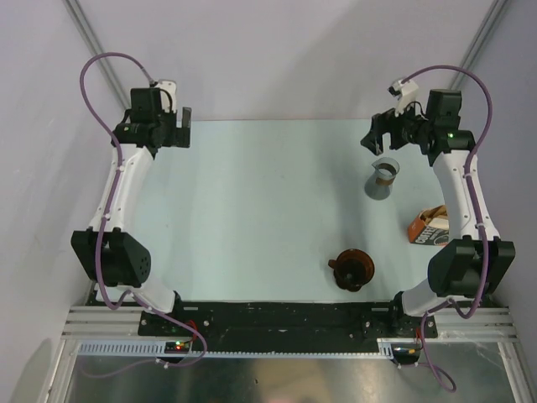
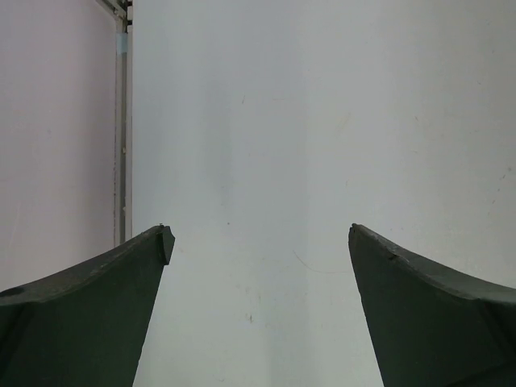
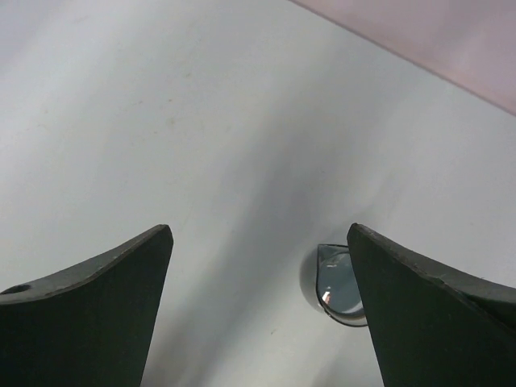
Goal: Place the coffee filter in the dripper
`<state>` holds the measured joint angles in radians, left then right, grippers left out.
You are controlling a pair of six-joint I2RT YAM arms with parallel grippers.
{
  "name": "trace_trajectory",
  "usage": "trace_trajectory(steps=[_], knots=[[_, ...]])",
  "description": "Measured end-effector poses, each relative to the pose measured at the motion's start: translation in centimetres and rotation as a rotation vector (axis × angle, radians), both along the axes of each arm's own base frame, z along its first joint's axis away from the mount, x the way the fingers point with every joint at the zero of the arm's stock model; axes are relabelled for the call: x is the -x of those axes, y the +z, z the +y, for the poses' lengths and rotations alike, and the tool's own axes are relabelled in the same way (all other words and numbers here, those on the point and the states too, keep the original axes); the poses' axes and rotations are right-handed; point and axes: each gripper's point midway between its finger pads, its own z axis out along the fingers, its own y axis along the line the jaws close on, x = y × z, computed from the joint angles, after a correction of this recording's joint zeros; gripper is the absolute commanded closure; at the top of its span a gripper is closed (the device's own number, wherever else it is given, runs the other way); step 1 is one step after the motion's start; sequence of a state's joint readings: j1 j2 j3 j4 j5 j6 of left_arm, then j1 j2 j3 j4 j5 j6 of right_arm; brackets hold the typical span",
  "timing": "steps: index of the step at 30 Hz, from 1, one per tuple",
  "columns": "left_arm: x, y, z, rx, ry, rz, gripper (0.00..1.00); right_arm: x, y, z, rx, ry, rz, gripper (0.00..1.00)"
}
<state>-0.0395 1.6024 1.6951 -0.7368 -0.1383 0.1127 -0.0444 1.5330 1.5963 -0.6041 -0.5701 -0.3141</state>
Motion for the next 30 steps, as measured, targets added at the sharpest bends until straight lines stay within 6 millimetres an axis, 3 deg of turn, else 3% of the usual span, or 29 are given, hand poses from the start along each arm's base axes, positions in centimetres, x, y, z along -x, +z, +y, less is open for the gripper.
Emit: trace_trajectory(steps=[6,8,11,15,19,22,30], knots=[[-0.4,1.0,-1.9,0.033,-0.094,-0.028,0.02,1.7,1.0,0.7,0.043,0.186,-0.015,0.03],[-0.4,1.1,-3.0,0.053,-0.161,-0.030,0.02,1.3,2.0,-0.6,0.080,0.227,-0.032,0.04],[0.2,1.5,-4.9,0.088,-0.284,-0.040,0.02,-0.2,1.8,-4.6,0.174,0.258,-0.036,0.04],[1.7,2.0,-7.0,0.131,-0.412,-0.054,0.02,-2.8,-1.3,-9.8,0.314,0.296,-0.026,0.04],[2.7,2.1,-8.4,0.163,-0.498,-0.060,0.02,-4.1,-6.6,-13.0,0.429,0.366,0.045,0.04],[3.3,1.6,-8.9,0.177,-0.534,-0.051,0.02,-4.3,-10.2,-14.0,0.497,0.438,0.098,0.05],[4.2,0.9,-9.1,0.173,-0.559,-0.037,0.02,-4.2,-15.0,-14.3,0.595,0.585,0.153,0.11]])
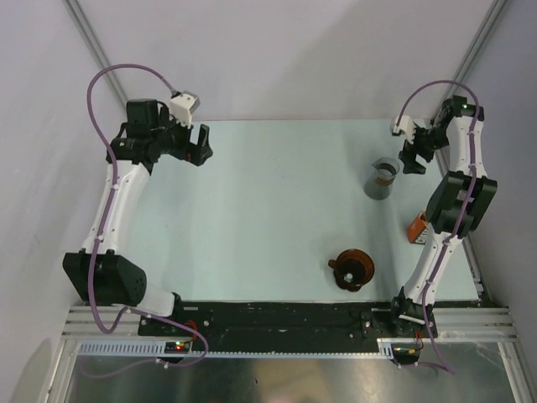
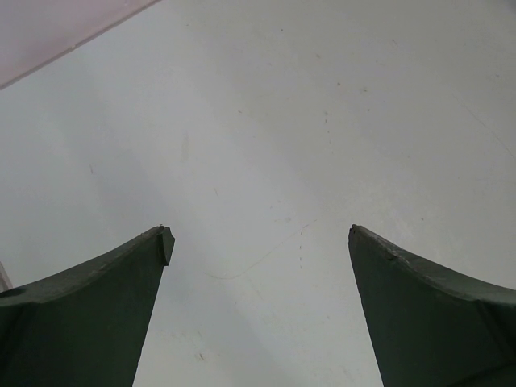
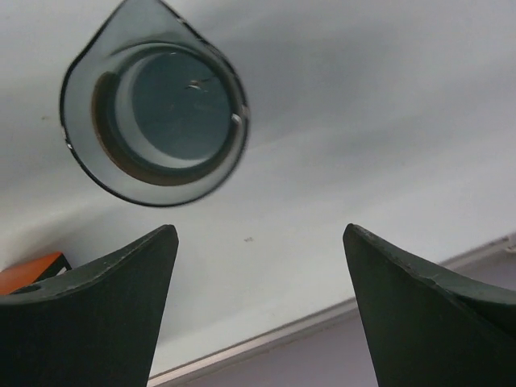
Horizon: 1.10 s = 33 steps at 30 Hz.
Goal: Place the coffee filter in the dripper
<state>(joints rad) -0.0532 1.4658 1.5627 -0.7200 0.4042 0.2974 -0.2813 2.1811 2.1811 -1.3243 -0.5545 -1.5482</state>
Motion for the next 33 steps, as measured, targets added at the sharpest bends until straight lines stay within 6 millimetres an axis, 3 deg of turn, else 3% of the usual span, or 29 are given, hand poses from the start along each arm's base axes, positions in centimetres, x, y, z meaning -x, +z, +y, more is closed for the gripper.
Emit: trace_trajectory(steps=[6,8,10,18,24,33], knots=[[0.9,0.8,0.2,-0.011,0.001,-0.028,0.02,1.7,-3.4,2.0,0.010,0.107,0.081,0.19],[1.3,1.0,0.3,-0.016,-0.002,-0.038,0.02,2.1,-4.1,2.7,0.007,0.139,0.096,0.28],[1.5,1.3,0.3,-0.018,-0.004,-0.048,0.02,2.4,-4.6,3.3,0.004,0.169,0.101,0.34],[1.9,1.3,0.3,-0.022,-0.007,-0.053,0.02,2.7,-5.1,7.2,-0.059,0.255,0.104,0.41],[2.1,0.7,0.3,-0.023,-0.007,-0.038,0.02,4.3,-5.2,12.2,-0.117,0.326,0.137,0.40],[2.3,0.1,0.4,-0.022,-0.004,-0.022,0.02,10.4,-6.1,21.4,-0.164,0.419,0.272,0.41]])
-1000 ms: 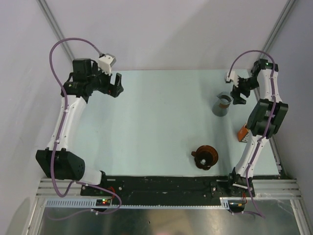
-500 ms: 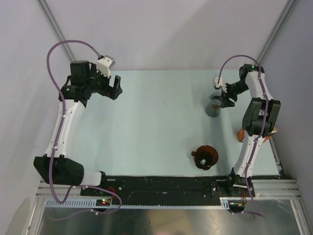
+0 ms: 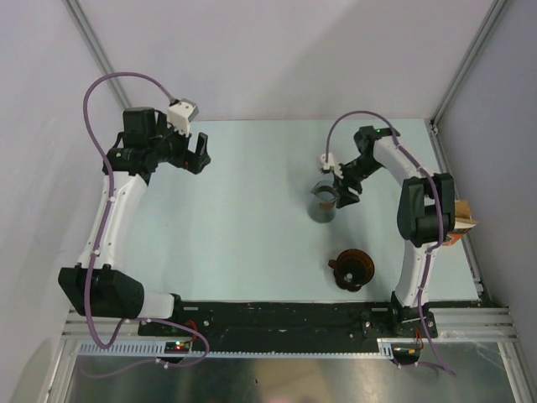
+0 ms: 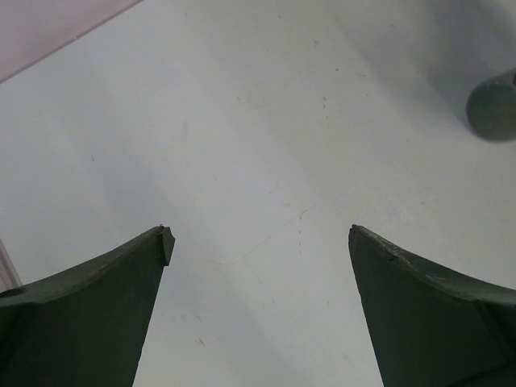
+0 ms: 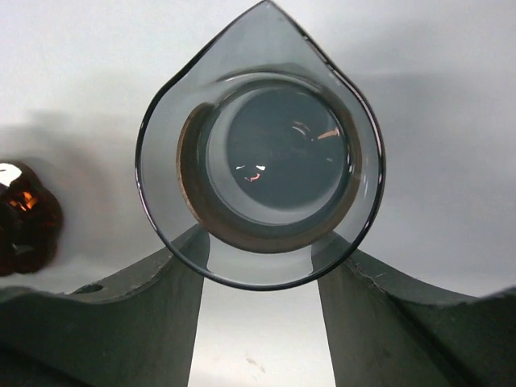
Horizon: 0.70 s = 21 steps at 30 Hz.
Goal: Place the coffee filter in the dripper
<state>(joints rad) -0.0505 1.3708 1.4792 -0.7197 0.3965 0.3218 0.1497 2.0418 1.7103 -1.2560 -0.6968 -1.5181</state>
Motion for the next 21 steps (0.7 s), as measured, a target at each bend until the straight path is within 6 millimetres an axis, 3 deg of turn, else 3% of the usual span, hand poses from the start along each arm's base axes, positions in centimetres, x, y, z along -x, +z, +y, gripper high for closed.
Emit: trace_trajectory(steps=[9,21], knots=[[0.2,-1.6,1.0,0.010,0.033,0.045,0.02,5.1,0.2,7.5,-0.002,-0.019,0.030,0.46],[0.1,-2.4,3.1,0.025,0.094,0.069,0.02,7.7,-0.8,14.4,-0.022,-0.079,0.010,0.47]])
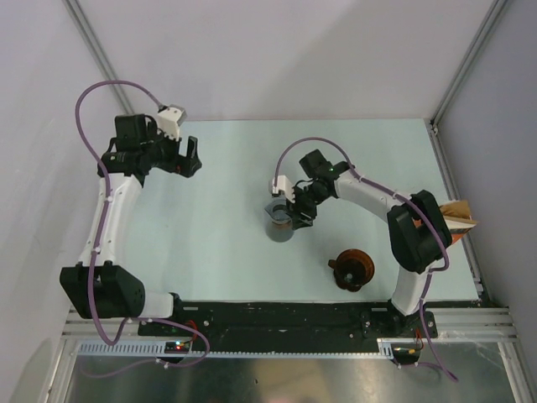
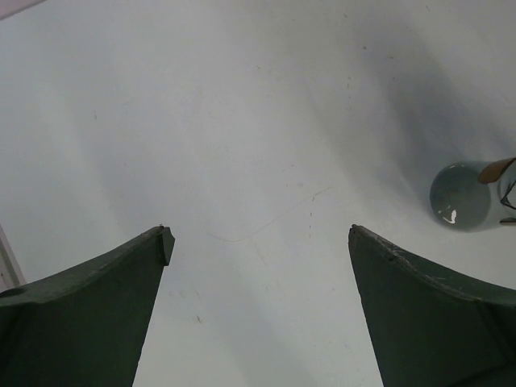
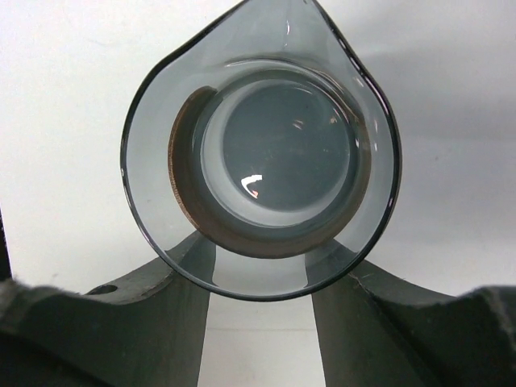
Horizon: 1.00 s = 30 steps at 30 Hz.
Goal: Place the coffee filter in the dripper
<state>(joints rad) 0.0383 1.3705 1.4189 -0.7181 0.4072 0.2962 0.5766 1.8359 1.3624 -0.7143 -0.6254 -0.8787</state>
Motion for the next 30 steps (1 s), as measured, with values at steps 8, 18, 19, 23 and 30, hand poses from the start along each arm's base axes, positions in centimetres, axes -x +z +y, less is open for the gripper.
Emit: trace_trajectory(steps=[8,18,19,23,30], knots=[[0.6,-0.9,-0.2,0.011,-0.013,0.019,0.02,0.9,0.4,3.3,-0.047,0.057,-0.050,0.46],[1.5,-0.9,-1.1,0.036,-0.064,0.013,0.02,1.9,1.0,4.0,-0.059,0.070,-0.021,0.02],[1.6,-0.8,-1.3,0.040,-0.082,0.007,0.02,1.9,1.4,3.8,-0.060,0.065,-0.012,0.01],[1.9,-0.2,-2.6,0.051,-0.180,-0.027,0.02,1.2,5.0,2.5,-0.099,0.020,0.008,0.01],[4.0,0.3,-10.3,-0.011,-0.486,-0.099,0.02,-1.8,14.9,-2.6,-0.269,-0.185,-0.061,0.01]])
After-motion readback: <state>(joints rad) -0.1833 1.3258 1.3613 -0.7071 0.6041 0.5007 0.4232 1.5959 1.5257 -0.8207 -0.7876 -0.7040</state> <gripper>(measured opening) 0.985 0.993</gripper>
